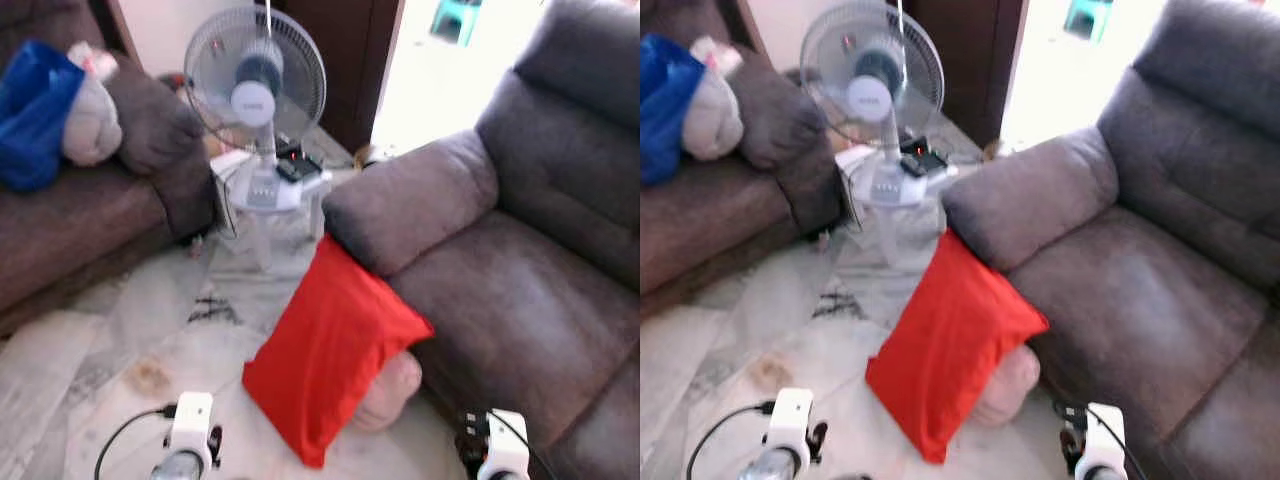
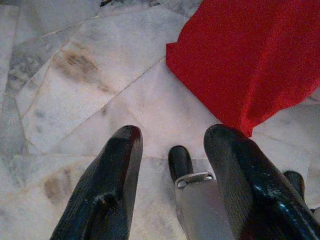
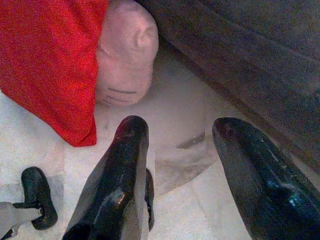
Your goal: Move the pillow to the sofa from floor
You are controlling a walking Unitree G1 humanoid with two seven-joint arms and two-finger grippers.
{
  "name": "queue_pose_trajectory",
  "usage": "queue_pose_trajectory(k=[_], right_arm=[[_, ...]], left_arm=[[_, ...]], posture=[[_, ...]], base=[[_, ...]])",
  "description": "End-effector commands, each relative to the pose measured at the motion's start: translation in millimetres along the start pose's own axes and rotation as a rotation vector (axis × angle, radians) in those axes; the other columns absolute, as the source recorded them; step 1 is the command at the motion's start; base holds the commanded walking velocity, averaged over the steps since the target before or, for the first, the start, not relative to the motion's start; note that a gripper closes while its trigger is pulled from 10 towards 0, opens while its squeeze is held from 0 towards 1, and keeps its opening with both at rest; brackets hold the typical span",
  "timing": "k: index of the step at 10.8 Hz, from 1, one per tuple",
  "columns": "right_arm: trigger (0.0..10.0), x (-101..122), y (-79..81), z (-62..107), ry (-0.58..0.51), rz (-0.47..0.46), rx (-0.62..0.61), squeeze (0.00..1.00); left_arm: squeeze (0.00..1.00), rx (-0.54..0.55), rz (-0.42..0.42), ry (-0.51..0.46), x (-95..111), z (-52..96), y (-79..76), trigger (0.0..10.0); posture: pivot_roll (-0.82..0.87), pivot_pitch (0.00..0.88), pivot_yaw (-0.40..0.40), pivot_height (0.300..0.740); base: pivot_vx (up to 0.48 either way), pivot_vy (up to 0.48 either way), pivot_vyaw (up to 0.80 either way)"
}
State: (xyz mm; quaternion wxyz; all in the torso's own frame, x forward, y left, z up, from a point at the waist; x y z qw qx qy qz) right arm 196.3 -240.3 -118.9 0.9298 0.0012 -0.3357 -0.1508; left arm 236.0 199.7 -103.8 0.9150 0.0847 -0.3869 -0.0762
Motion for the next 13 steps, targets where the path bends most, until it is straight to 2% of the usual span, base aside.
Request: queue_pose_trajectory(k=[1,4,13], right_arm=[[10.0,2.1,-1.0,-0.1,-0.010,-0.009,-0.004,0.00],[10.0,0.8,-1.4,0.0,-0.005,-0.008,-0.010,0.00],[10.0,3.1,-1.3,-0.3,-0.007,0.009,-0.004,0.00]], left_arm=[[0.00,0.006,-0.009,0.029,-9.4,2.2,1.7,10.0],[0.00,0.000,-0.017,0.028,-9.6,2.3,1.1,10.0],[0.00,0.009,-0.009,0.026,-8.4,1.9,1.5,10.0]], posture=[[0.03,0.065,-0.038,0.740],[0.02,0.045,-0.035,0.740],[0.03,0.075,-0.043,0.740]], base=[[0.289,0.000,0.00],[0.289,0.000,0.00],[0.296,0.000,0.00]])
Point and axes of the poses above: a point about 5 cm out from each wrist's last joint towards the gripper, its own z axis pointing back from the gripper into the wrist, its own x axis along the axis of the wrist's last joint, y = z × x, the point moved 5 cm from there along -z, pointing out of the wrist towards the gripper, and after that the axes turned 7 degrees about -z, right-handed, at the moved point
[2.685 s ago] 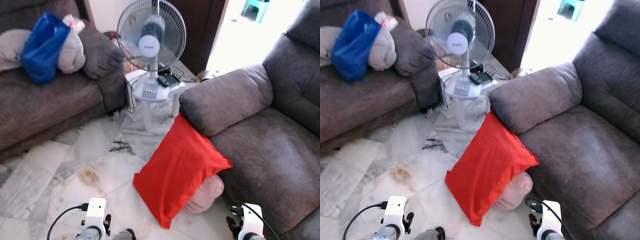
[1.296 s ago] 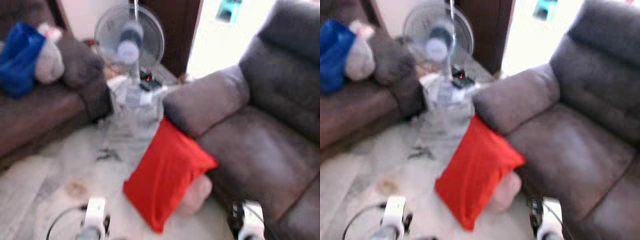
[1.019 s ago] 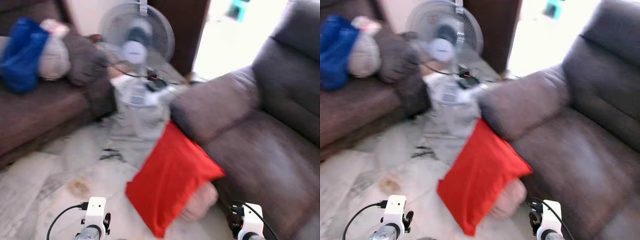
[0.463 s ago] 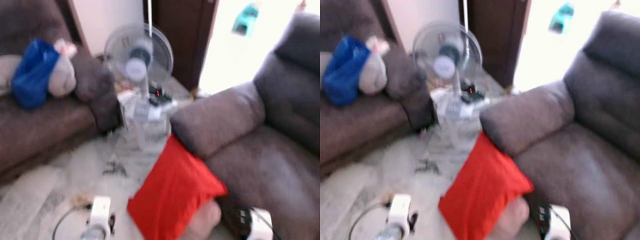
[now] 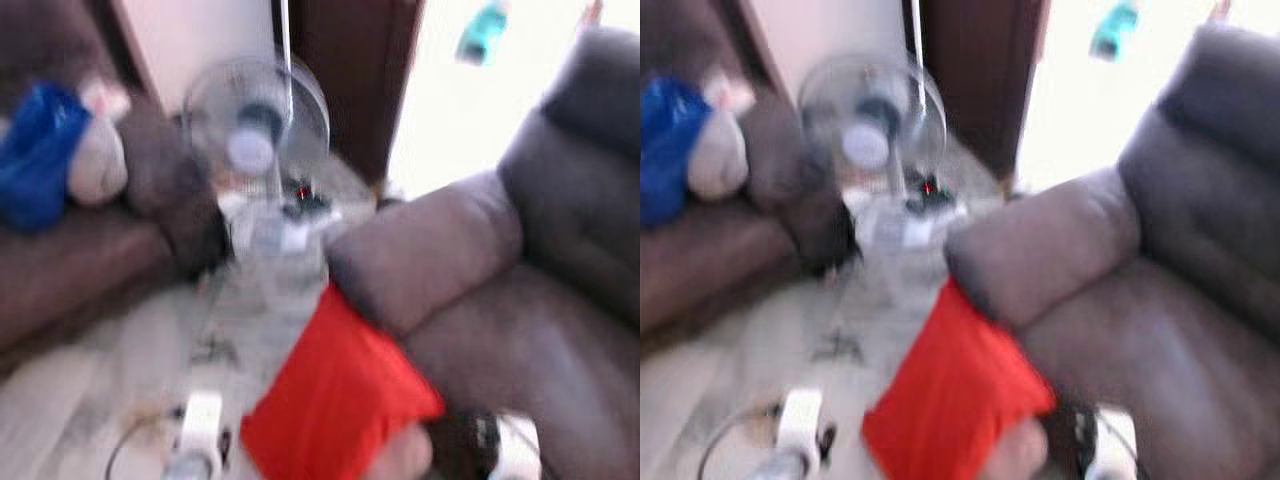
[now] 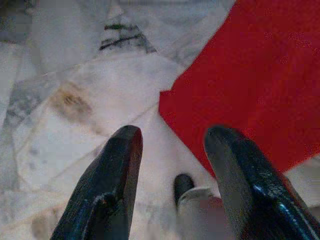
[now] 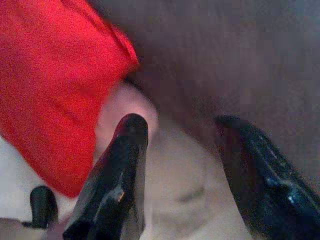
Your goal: Move the pillow to the sofa from floor
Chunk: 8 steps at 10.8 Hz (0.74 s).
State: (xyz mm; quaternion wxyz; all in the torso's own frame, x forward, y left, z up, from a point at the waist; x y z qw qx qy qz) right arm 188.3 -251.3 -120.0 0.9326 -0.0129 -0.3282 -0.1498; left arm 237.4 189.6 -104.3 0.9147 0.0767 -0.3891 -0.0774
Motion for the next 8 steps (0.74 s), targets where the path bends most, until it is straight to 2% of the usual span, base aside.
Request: queue_pose_trajectory(k=[1,2,6,8], right_arm=[[10.0,8.5,13.3,-3.1,-0.025,0.025,0.040,0.00],[10.0,7.3,12.4,-3.1,-0.019,0.001,0.033,0.00],[10.0,7.9,10.8,-3.0,-0.027,-0.030,0.022,0.00],[10.0,8.0,11.7,-3.1,-0.022,-0.013,0.030,0.00]], left_arm=[[0.00,0.026,-0.014,0.030,-10.8,2.6,11.6,10.0],[0.00,0.025,-0.016,0.025,-10.0,2.6,11.2,10.0],[0.00,0.020,-0.010,0.031,-10.2,2.3,9.8,10.0],[0.00,0.019,-0.012,0.032,-10.3,2.3,9.8,10.0]], posture=[[0.03,0.075,-0.043,0.740],[0.03,0.075,-0.044,0.740],[0.03,0.077,-0.048,0.740],[0.03,0.068,-0.046,0.740]], base=[[0.251,0.000,0.80],[0.000,0.000,0.59],[0.000,0.000,0.00],[0.000,0.000,0.00]])
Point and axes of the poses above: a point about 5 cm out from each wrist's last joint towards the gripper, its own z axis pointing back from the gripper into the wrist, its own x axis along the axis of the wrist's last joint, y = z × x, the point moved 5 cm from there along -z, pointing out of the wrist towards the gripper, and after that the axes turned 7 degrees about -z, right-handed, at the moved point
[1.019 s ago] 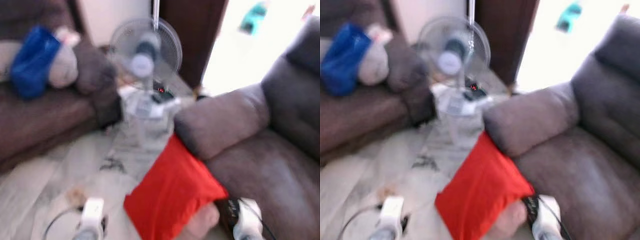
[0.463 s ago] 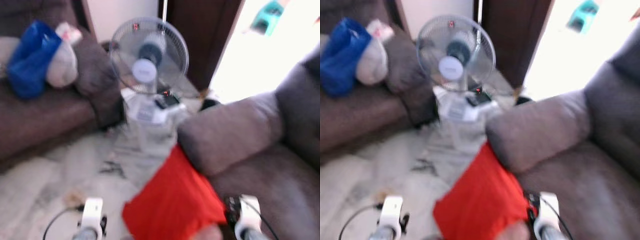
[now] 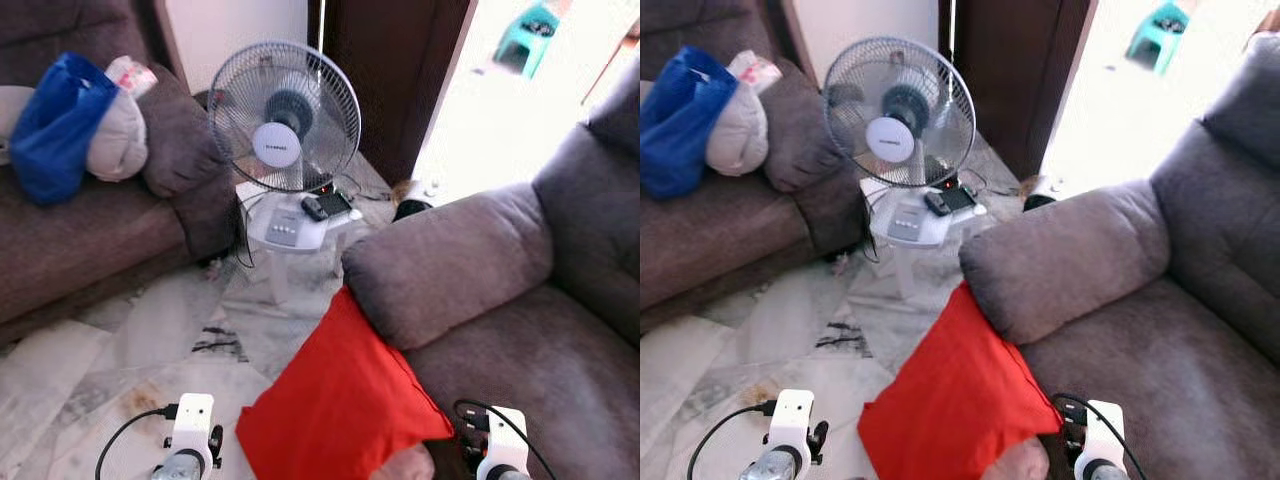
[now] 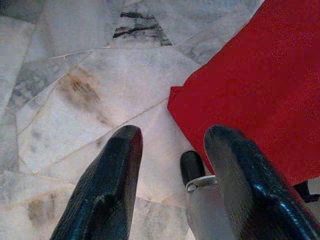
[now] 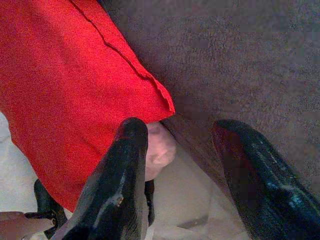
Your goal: Move the pillow to the sofa from floor
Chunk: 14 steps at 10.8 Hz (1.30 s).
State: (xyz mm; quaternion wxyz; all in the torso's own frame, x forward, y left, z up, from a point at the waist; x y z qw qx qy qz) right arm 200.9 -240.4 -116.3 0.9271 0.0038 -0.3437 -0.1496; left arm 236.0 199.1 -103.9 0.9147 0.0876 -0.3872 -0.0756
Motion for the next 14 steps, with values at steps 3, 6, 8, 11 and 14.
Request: queue_pose_trajectory(k=[3,6,8,11,14], right_arm=[[10.0,-3,-2.5,0.9,0.006,-0.030,-0.009,0.00],[10.0,-3,-1.9,0.8,0.010,-0.007,0.002,0.00],[10.0,-3,-2.3,1.0,0.007,-0.031,-0.006,0.00],[10.0,-2,-2.4,0.9,0.001,-0.032,-0.006,0.00],[10.0,14,-4.5,3.4,-0.142,-0.065,-0.035,0.00]], left_arm=[[0.00,-0.009,-0.011,0.026,-8,1.9,0.2,10.0],[0.00,-0.012,-0.017,0.026,-8,1.9,0.2,10.0],[0.00,-0.010,-0.017,0.030,-9,1.9,0.7,10.0],[0.00,-0.007,-0.016,0.028,-9,1.8,1.0,10.0],[0.00,0.085,0.044,-0.076,3,4.5,9.6,10.0]], posture=[[0.03,0.051,-0.042,0.740],[0.03,0.063,-0.045,0.740],[0.03,0.074,-0.045,0.740],[0.03,0.083,-0.046,0.740],[0.04,0.091,-0.042,0.740]], base=[[0.000,0.000,0.00],[0.000,0.000,0.00],[0.000,0.000,0.00],[0.000,0.000,0.00],[0.000,0.000,0.00]])
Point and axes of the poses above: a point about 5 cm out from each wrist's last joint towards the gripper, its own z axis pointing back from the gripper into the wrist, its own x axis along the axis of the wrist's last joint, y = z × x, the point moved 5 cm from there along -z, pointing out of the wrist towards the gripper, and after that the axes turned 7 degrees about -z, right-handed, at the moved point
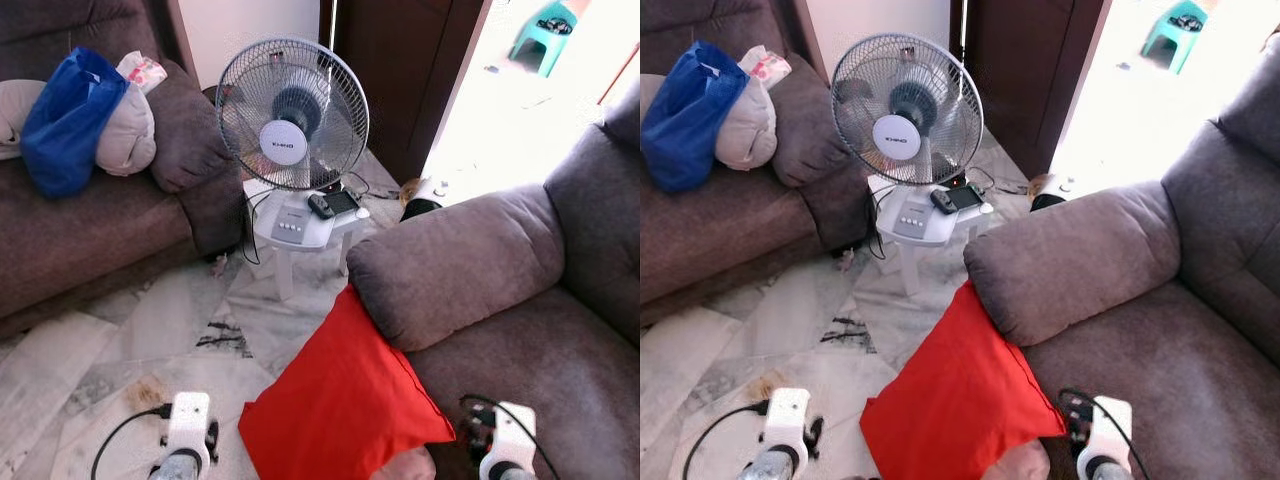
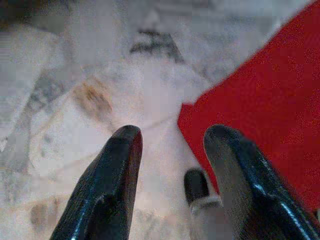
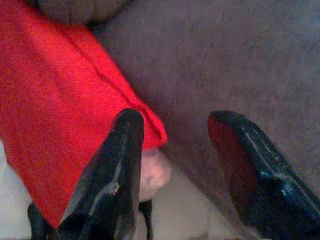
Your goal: Move the pillow to the sofa from floor
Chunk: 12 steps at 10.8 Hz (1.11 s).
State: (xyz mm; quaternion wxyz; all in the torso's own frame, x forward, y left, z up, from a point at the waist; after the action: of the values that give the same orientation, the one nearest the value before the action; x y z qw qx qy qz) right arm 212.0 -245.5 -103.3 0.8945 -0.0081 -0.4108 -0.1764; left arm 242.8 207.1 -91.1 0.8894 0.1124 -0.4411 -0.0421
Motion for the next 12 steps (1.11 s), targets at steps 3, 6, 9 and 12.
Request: queue_pose_trajectory(k=[3,6,9,12], right_arm=[[10.0,21,-2.2,3.8,-0.181,-0.095,-0.033,0.00],[10.0,44,7.7,5.3,-0.311,-0.098,0.029,0.00],[10.0,256,67.2,32.4,-0.898,-0.008,0.230,0.00],[10.0,263,87.6,37.2,-0.916,-0.002,0.316,0.00]], left_arm=[[0.00,0.183,0.059,-0.491,126,-1.1,65.3,10.0],[0.00,0.134,-0.008,-0.757,201,15.6,54.2,10.0],[0.00,0.037,-0.011,-0.885,247,29.1,16.7,10.0],[0.00,0.036,0.004,-0.959,257,48.2,6.8,10.0]], posture=[[0.02,0.081,-0.034,0.740],[0.02,0.035,-0.018,0.740],[0.02,0.000,-0.024,0.740],[0.04,0.000,-0.073,0.740]], base=[[0.000,0.000,0.00],[0.000,0.000,0.00],[0.000,0.000,0.00],[0.000,0.000,0.00]])
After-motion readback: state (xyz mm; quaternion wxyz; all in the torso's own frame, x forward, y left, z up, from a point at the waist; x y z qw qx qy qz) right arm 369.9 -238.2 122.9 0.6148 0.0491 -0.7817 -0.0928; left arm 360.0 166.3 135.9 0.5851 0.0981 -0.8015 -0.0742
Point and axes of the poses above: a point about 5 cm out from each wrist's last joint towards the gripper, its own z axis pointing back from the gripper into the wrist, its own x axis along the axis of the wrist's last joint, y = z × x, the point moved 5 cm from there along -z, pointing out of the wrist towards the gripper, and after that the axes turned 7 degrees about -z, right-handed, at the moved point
